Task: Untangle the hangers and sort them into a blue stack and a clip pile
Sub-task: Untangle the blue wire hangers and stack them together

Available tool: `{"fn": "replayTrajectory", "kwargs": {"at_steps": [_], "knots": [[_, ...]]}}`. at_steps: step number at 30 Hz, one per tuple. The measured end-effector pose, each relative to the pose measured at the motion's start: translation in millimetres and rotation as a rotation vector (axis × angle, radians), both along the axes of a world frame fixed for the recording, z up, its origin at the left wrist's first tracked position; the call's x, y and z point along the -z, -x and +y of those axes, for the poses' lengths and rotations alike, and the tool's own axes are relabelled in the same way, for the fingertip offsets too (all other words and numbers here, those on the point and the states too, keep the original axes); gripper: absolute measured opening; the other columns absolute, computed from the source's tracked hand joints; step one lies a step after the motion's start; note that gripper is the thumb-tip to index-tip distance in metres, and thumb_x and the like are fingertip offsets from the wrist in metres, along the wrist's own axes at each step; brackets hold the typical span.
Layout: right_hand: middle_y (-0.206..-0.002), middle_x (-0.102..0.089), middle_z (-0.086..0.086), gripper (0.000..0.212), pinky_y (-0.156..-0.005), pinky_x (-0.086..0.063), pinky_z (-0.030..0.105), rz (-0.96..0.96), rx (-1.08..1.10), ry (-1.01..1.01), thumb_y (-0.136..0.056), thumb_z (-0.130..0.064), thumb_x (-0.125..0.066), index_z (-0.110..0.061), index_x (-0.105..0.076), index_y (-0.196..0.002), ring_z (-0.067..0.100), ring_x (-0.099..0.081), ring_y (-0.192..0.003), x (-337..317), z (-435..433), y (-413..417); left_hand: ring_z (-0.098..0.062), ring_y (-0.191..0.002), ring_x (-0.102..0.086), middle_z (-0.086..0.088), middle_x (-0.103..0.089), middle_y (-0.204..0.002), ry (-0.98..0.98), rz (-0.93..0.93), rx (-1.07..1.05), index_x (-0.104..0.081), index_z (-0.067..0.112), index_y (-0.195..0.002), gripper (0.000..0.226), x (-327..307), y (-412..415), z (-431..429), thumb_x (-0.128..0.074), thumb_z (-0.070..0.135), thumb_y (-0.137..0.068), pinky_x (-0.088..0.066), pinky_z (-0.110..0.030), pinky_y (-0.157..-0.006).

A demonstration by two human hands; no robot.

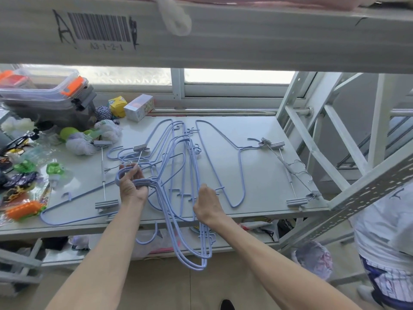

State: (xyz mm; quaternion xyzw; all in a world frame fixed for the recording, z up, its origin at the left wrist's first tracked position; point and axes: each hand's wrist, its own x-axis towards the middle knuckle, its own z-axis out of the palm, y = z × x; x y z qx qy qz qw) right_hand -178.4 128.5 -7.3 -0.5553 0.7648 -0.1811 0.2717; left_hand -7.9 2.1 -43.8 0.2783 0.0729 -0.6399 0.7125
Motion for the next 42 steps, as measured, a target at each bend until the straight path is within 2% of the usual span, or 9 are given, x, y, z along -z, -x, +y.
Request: {"fn": "replayTrajectory", "kwargs": {"at_steps": [3, 10, 12, 16, 23, 28, 33, 38, 42], "knots": [[-0.104, -0.057, 0.021, 0.009, -0.067, -0.032, 0.029, 0.002, -0.022, 0.01, -0.091, -0.002, -0.053, -0.001, -0.051, -0.1, 0.028, -0.048, -0.081, 6, -2, 1, -0.009, -0.062, -0.067, 0.001, -0.064, -0.076, 0.053, 0.026, 0.002, -0.055, 0.017, -0.085, 0.038, 1, -2, -2, -0.047, -0.02, -0.085, -0.056, -0.015, -0.069], [-0.108, -0.051, 0.015, 0.016, -0.067, -0.035, 0.029, 0.079, -0.021, 0.005, -0.088, -0.005, -0.054, 0.0, -0.055, -0.103, 0.033, -0.056, -0.096, 16, -2, 2, -0.011, -0.073, -0.067, 0.003, -0.065, -0.074, 0.002, 0.06, 0.017, -0.06, 0.015, -0.073, 0.034, 7, -6, -3, -0.053, -0.018, -0.078, -0.056, -0.016, -0.072], [-0.11, -0.044, 0.013, 0.015, -0.069, -0.037, 0.029, 0.114, 0.016, 0.005, -0.086, -0.006, -0.052, -0.003, -0.056, -0.101, 0.032, -0.051, -0.098, 17, -2, 2, -0.013, -0.072, -0.067, 0.003, -0.065, -0.068, -0.022, 0.088, -0.003, -0.062, 0.015, -0.062, 0.032, 8, -5, 1, -0.057, -0.017, -0.063, -0.057, -0.019, -0.07], [-0.079, -0.046, 0.012, 0.015, -0.058, -0.033, 0.03, 0.035, 0.07, 0.024, -0.075, 0.002, -0.047, -0.01, -0.042, -0.069, 0.033, -0.045, -0.069, 19, -5, 3, -0.013, -0.068, -0.067, 0.001, -0.064, -0.071, -0.019, 0.085, -0.044, -0.058, 0.014, -0.07, 0.032, 10, -5, 1, -0.057, -0.017, -0.062, -0.057, -0.018, -0.071], [-0.053, -0.035, 0.004, 0.023, -0.048, -0.022, 0.03, -0.186, 0.138, 0.199, -0.067, 0.005, -0.047, -0.012, -0.035, -0.057, 0.02, -0.03, -0.054, 20, -11, -2, -0.008, -0.064, -0.068, 0.003, -0.067, -0.071, -0.001, -0.049, -0.043, -0.058, 0.015, -0.084, 0.028, 12, -4, -8, -0.055, -0.013, -0.085, -0.055, -0.014, -0.072], [-0.057, -0.033, 0.006, 0.021, -0.049, -0.02, 0.031, -0.232, 0.15, 0.224, -0.072, 0.002, -0.046, -0.01, -0.033, -0.061, 0.018, -0.025, -0.054, 30, -12, -2, -0.008, -0.066, -0.064, 0.004, -0.065, -0.076, 0.037, -0.066, 0.029, -0.06, 0.016, -0.083, 0.024, 4, -3, -10, -0.06, -0.008, -0.085, -0.054, -0.013, -0.07], [-0.058, -0.036, 0.002, 0.023, -0.046, -0.021, 0.023, -0.194, 0.053, 0.216, -0.081, -0.002, -0.052, -0.01, -0.038, -0.065, 0.012, -0.029, -0.049, 37, -11, 3, -0.012, -0.06, -0.063, -0.003, -0.065, -0.065, 0.03, 0.022, -0.071, -0.068, 0.01, -0.049, 0.041, -4, -5, -15, -0.061, -0.003, -0.087, -0.057, -0.018, -0.064], [-0.058, -0.048, -0.002, 0.028, -0.053, -0.034, 0.023, -0.302, 0.02, 0.189, -0.087, -0.025, -0.063, -0.008, -0.053, -0.067, 0.009, -0.04, -0.051, 29, -12, 14, -0.014, -0.053, -0.062, -0.006, -0.06, -0.07, -0.053, 0.096, -0.161, -0.058, 0.008, -0.069, 0.021, -1, -11, -18, -0.061, 0.003, -0.089, -0.059, -0.02, -0.067], [-0.09, -0.068, 0.008, 0.033, -0.076, -0.044, 0.028, -0.219, 0.269, 0.27, -0.089, -0.036, -0.064, -0.006, -0.072, -0.097, 0.021, -0.062, -0.085, 25, -30, 47, -0.015, -0.051, -0.062, -0.006, -0.062, -0.064, -0.083, 0.109, -0.178, -0.058, 0.007, -0.073, 0.017, -4, -12, -18, -0.059, -0.001, -0.088, -0.057, -0.019, -0.059]]}}
